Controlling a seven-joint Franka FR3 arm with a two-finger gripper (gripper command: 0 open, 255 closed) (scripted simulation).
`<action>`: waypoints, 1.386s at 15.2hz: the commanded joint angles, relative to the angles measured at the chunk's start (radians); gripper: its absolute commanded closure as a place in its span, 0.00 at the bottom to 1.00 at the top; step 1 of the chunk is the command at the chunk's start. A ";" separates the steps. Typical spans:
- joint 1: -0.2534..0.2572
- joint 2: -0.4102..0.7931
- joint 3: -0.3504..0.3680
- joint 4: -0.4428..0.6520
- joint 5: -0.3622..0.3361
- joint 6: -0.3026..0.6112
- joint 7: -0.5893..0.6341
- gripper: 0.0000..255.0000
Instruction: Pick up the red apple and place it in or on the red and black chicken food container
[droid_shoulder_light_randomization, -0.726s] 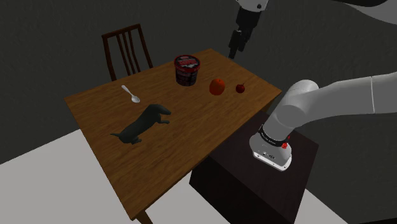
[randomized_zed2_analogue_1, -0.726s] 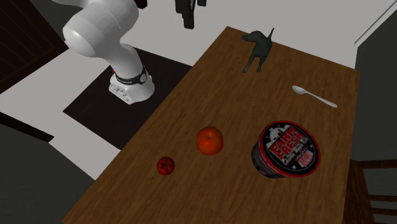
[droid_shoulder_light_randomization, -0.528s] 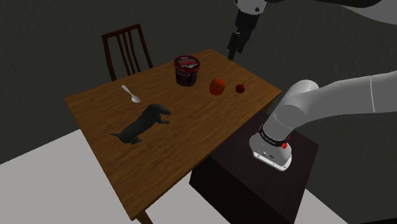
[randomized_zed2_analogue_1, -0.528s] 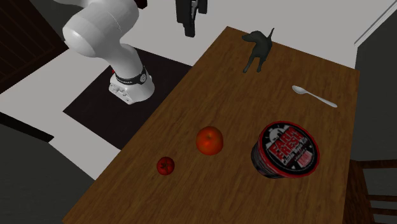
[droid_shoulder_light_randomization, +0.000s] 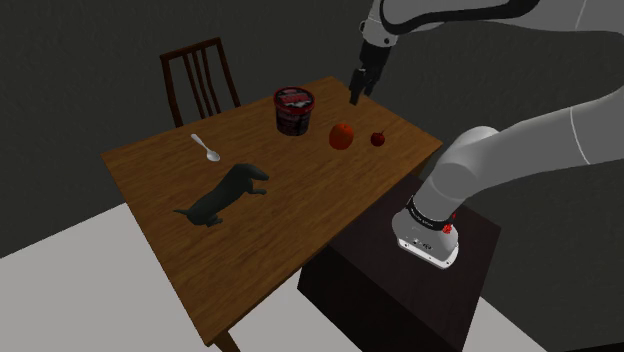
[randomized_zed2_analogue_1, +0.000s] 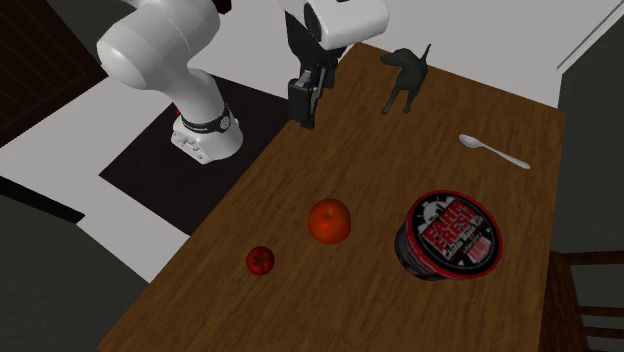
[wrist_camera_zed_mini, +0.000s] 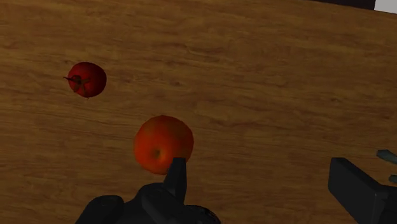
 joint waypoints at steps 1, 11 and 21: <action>-0.012 0.052 -0.027 -0.009 -0.006 0.060 -0.023 0.00; -0.046 0.393 -0.162 0.020 0.029 0.347 -0.169 0.00; -0.036 0.530 -0.184 -0.005 0.086 0.500 -0.225 0.00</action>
